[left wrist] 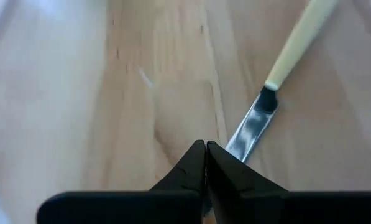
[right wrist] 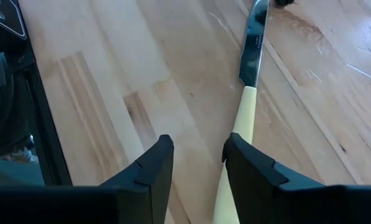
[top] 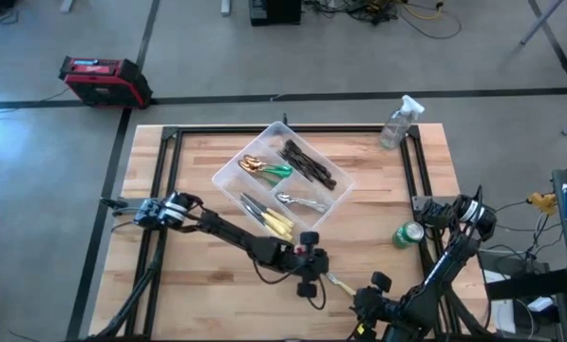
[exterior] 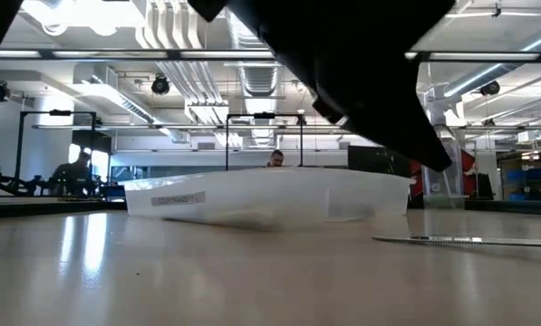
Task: Sort silverware
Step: Put the yellow knife into the transparent silverware tray
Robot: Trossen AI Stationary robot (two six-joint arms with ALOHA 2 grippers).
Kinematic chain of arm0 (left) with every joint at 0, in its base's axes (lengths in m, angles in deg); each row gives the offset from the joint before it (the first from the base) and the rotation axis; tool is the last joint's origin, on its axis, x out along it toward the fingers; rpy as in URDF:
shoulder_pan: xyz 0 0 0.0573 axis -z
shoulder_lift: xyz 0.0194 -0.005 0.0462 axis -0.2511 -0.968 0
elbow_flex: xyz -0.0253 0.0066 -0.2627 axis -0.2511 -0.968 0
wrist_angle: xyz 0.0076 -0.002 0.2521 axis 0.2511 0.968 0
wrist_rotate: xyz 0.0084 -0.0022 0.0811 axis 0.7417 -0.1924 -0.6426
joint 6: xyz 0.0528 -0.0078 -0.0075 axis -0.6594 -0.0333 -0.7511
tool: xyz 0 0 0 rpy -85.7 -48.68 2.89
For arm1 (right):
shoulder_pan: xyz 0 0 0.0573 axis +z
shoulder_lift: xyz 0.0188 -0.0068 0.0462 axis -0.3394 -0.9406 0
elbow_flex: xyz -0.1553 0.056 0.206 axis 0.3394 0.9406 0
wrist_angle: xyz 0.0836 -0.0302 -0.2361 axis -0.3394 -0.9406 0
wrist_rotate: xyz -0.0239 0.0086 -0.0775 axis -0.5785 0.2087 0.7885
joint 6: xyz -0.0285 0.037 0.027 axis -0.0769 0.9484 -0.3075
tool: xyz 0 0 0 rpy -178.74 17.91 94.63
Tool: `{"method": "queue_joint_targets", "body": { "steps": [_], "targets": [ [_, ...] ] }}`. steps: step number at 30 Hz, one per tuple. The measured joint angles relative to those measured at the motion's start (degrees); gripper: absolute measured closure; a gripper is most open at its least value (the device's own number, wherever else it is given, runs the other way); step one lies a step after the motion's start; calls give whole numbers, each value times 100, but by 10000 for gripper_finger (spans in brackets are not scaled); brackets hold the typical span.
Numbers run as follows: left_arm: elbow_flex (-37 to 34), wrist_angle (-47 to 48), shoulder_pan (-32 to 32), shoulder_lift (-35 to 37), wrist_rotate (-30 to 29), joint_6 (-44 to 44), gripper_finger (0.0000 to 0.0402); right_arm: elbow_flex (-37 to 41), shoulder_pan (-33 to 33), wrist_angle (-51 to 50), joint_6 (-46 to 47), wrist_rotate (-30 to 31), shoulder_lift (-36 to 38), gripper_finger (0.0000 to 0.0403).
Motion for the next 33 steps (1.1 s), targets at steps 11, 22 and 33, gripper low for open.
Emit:
{"method": "queue_joint_targets", "body": {
  "steps": [11,22,33],
  "targets": [
    [912,767,-252,-84,1343,-1204,402,15,-11,4,86,160,0,266],
    [1763,1834,-289,-774,1596,-1137,402,15,-32,12,55,157,0,279],
    [2346,2455,-314,-1251,1453,-1114,402,15,-50,23,62,138,0,294]
  ]
}}
